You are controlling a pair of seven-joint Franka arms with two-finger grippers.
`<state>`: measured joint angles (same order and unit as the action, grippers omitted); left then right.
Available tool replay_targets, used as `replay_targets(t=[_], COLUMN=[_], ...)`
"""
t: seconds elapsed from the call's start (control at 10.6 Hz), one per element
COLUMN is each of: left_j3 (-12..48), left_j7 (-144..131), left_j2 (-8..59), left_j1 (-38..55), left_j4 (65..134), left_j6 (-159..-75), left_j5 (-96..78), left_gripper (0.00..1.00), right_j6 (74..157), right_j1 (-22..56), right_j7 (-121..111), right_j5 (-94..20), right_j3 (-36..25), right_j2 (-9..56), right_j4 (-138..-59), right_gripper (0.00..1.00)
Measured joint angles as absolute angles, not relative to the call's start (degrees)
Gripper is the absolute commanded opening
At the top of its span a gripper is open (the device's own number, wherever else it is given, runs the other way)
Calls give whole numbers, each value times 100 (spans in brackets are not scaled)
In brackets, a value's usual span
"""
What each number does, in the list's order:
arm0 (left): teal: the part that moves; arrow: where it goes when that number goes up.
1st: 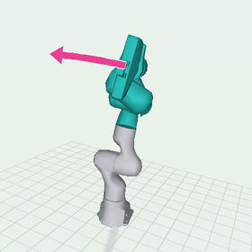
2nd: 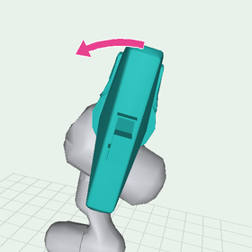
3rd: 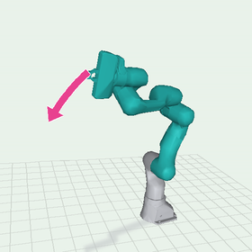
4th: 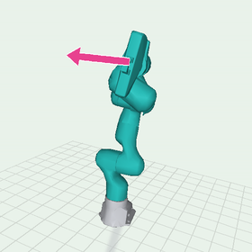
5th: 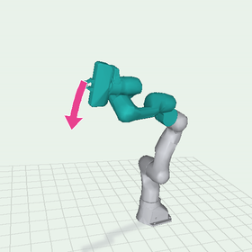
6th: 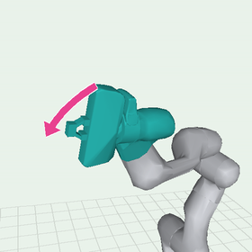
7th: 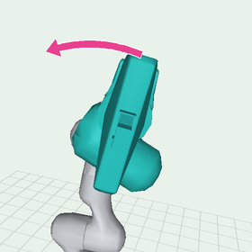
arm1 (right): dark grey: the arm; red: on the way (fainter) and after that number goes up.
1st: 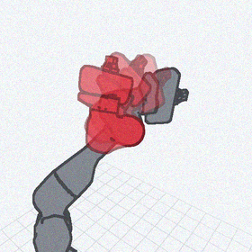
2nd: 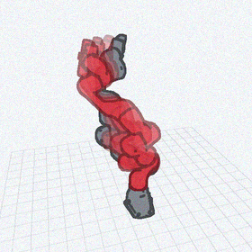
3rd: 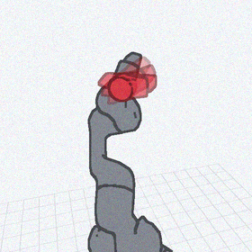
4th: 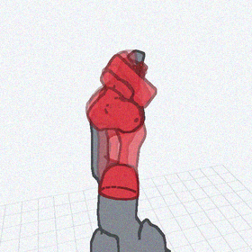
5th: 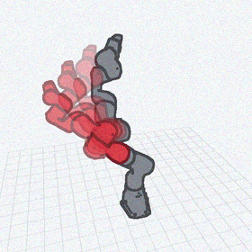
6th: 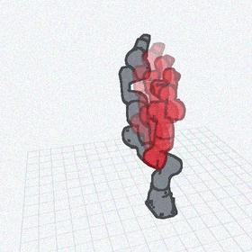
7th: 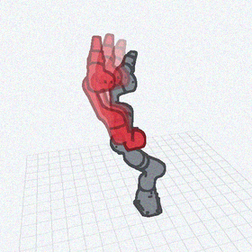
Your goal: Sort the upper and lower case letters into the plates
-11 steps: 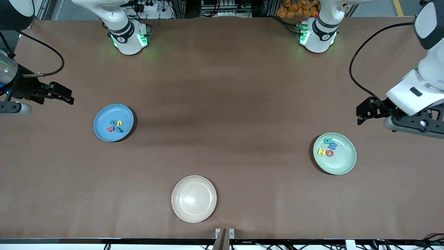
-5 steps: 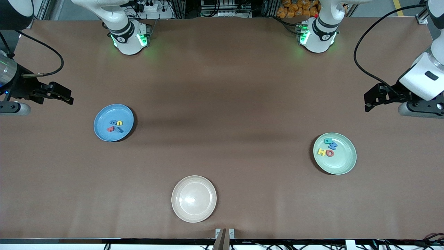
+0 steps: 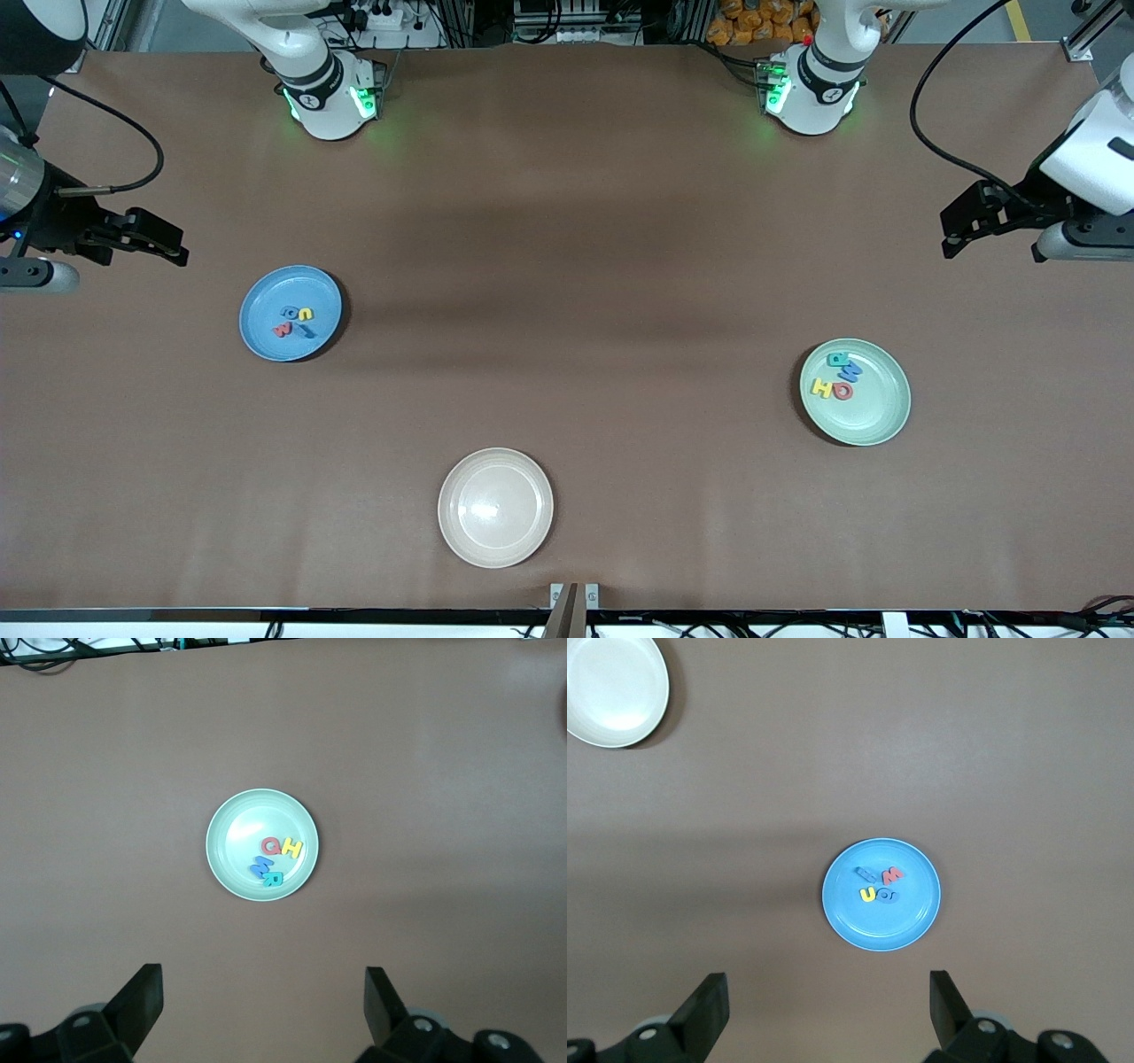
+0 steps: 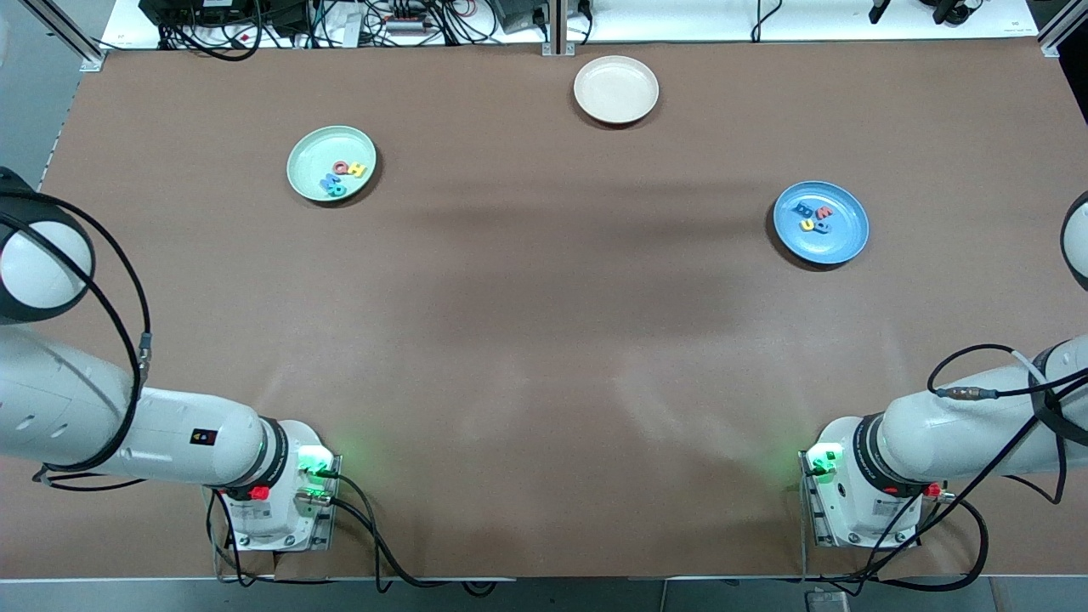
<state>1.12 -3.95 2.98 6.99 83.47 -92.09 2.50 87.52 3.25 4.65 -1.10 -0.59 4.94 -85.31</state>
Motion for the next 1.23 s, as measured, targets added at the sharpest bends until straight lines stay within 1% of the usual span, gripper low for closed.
replay_targets(t=[0.38, 1.23], left_j3=[104, 1], left_j7=[-139, -108], left_j2=[299, 423], left_j1=[662, 661], left_j4=[8411, 8453], left_j6=[-9209, -9119], left_j5=[-115, -78], left_gripper=[100, 100], right_j6=[8748, 8729], right_j1=[309, 326], right_j7=[465, 461], right_j5=[-105, -95], right_j3=[-64, -45], right_j2=[494, 494], right_j4=[-8531, -8531], right_gripper=[100, 100])
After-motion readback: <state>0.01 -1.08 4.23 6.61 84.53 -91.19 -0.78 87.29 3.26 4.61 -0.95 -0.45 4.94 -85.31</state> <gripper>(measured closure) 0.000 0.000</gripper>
